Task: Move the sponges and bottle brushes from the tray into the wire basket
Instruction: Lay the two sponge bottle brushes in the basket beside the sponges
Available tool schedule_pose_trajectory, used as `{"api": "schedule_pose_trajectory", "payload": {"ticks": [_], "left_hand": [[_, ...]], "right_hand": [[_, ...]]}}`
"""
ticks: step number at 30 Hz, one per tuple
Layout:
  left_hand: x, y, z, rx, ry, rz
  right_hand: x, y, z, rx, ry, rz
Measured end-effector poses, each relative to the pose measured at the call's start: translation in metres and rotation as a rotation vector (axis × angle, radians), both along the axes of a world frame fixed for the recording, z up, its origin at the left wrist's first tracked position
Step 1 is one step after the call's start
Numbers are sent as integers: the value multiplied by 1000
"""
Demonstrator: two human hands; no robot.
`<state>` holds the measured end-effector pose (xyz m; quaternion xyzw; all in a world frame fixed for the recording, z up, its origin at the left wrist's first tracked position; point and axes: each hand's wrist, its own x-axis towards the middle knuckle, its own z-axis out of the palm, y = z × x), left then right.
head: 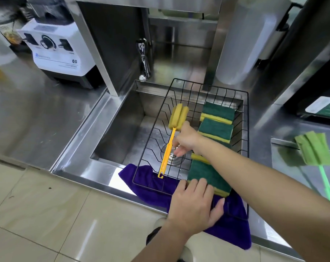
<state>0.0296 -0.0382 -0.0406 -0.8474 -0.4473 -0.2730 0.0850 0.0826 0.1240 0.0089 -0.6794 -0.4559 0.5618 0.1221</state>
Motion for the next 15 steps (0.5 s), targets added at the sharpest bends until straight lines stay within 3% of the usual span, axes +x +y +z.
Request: {"api": "schedule_pose_trajectory", "payload": {"ticks": [6,12,15], "left_hand": [[0,1,1,15,8,2],[-1,3,2,24,-1,-5],[-1,3,2,25,10,-15]], "right_hand": [[1,-12,-3,118,-263,341],[23,-10,26,285,-160,265],[48,-12,42,384,-122,123]]}}
